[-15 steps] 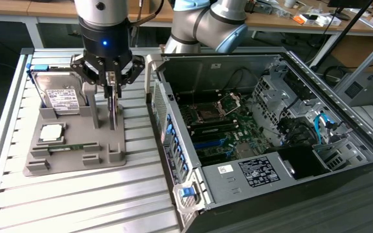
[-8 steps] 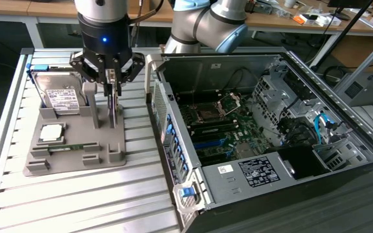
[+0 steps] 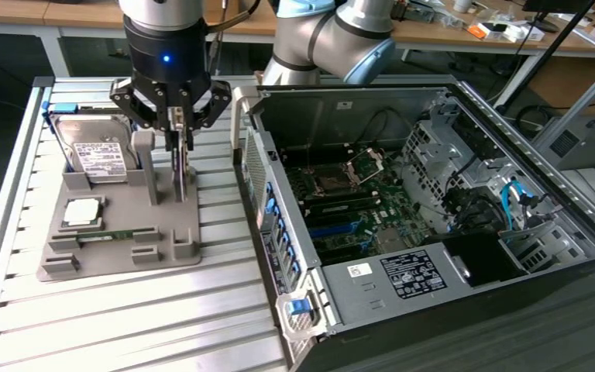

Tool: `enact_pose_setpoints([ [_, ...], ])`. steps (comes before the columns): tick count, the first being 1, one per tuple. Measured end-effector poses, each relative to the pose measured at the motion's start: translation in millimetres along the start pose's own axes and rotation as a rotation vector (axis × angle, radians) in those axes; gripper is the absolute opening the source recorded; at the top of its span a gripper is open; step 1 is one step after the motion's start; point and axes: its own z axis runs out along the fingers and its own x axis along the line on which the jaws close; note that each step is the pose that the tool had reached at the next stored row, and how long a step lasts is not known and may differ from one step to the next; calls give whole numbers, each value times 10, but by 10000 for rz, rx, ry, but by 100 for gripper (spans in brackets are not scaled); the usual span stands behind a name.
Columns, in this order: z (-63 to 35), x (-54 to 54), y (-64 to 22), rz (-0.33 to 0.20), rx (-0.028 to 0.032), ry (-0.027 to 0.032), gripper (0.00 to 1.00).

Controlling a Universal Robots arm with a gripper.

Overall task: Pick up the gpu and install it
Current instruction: 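Pick up the gpu and move the gpu toward the slot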

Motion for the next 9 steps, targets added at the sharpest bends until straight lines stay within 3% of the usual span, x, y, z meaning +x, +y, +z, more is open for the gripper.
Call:
enact_pose_setpoints([
  [9, -48, -1, 3, 0, -10, 1, 30],
])
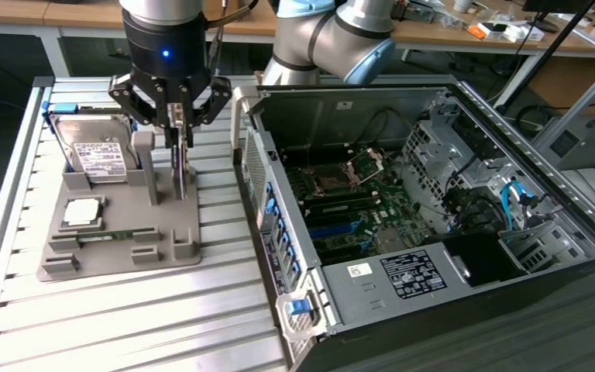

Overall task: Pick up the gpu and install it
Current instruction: 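Pick up the gpu and move the gpu toward the slot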

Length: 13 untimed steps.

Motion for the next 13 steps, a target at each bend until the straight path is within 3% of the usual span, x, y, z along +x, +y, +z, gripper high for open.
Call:
enact_pose_setpoints([
  [13, -80, -1, 5, 1, -6, 1, 30],
])
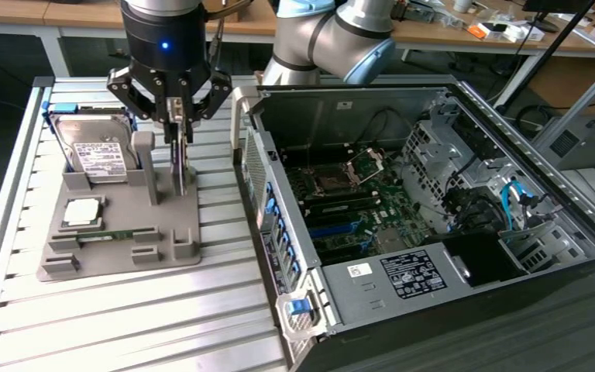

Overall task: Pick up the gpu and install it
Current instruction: 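Pick up the gpu and move the gpu toward the slot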

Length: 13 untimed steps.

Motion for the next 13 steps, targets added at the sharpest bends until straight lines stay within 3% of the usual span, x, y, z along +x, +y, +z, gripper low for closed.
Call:
enact_pose_setpoints([
  [13, -60, -1, 3, 0, -7, 1, 30],
])
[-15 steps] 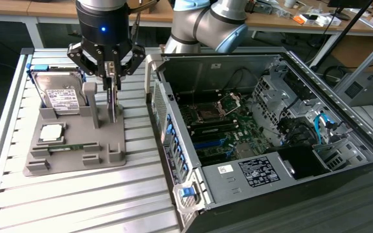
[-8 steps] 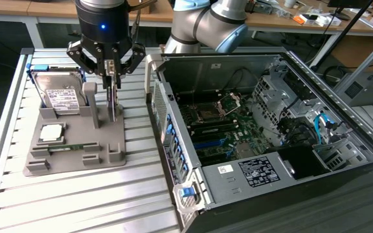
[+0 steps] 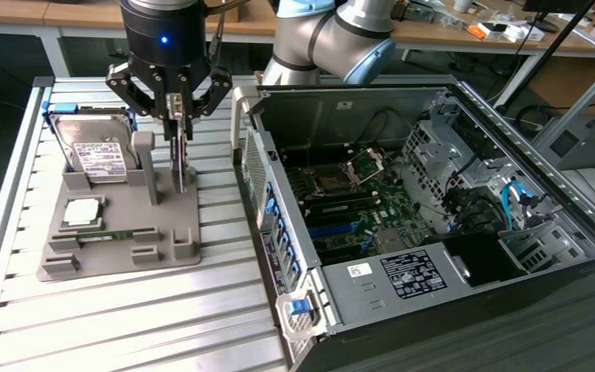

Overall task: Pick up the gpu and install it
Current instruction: 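Pick up the gpu and move the gpu toward the slot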

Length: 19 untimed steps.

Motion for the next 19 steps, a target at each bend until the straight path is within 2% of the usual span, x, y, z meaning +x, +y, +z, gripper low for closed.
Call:
enact_pose_setpoints([
  [19, -129, -2, 7, 1, -16, 0, 30],
])
